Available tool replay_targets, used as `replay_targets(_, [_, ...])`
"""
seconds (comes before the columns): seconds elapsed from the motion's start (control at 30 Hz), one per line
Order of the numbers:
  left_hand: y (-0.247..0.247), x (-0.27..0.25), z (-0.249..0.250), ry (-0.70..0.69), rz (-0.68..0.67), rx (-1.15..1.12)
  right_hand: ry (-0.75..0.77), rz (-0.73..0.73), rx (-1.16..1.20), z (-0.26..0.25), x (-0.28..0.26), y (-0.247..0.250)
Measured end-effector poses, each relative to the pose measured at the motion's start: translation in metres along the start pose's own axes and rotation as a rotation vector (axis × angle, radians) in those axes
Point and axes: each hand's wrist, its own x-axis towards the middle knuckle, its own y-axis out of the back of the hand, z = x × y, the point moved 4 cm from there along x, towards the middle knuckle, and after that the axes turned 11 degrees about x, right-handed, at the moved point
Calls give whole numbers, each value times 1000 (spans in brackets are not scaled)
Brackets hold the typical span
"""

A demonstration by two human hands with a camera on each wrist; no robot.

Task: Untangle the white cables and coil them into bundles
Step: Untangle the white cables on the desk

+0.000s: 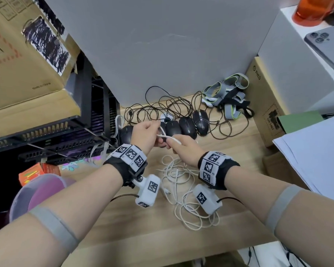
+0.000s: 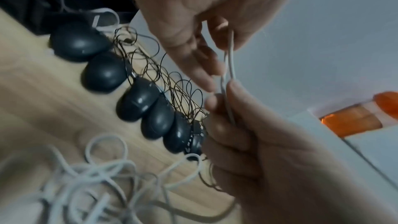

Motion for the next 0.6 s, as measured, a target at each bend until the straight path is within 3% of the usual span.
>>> replay_targets(0.07, [6,2,-2,-42,-25,246,-30,1,-74,3,0,5])
replay_targets(0.13, [10,4,-6,-213,-82,720,-70,-58,-230,3,-4,6])
replay_targets(0.2, [5,-2,-7,-393,-244,1021,-92,-140,-424,-1,-9,4])
replay_targets(0.27, [-8,-13,-13,-436,-472,1031,-108,-206,-459,-7,-12,0])
replay_targets(0.33, [-20,-23,-16,-432,-587,1024,-140,-226,-391,-8,-12,-4])
replay_targets(0.4, [-25,-23,-22,-403,-551,1028,-158,-209,-276,-6,-8,-8])
replay_targets(0.5, [-19,-15,-29,-344,-425,1049,-195,-49,7,9,4,-2])
replay_targets(0.6, [-11,-10,-34,-298,-310,966,-266,31,124,23,10,7])
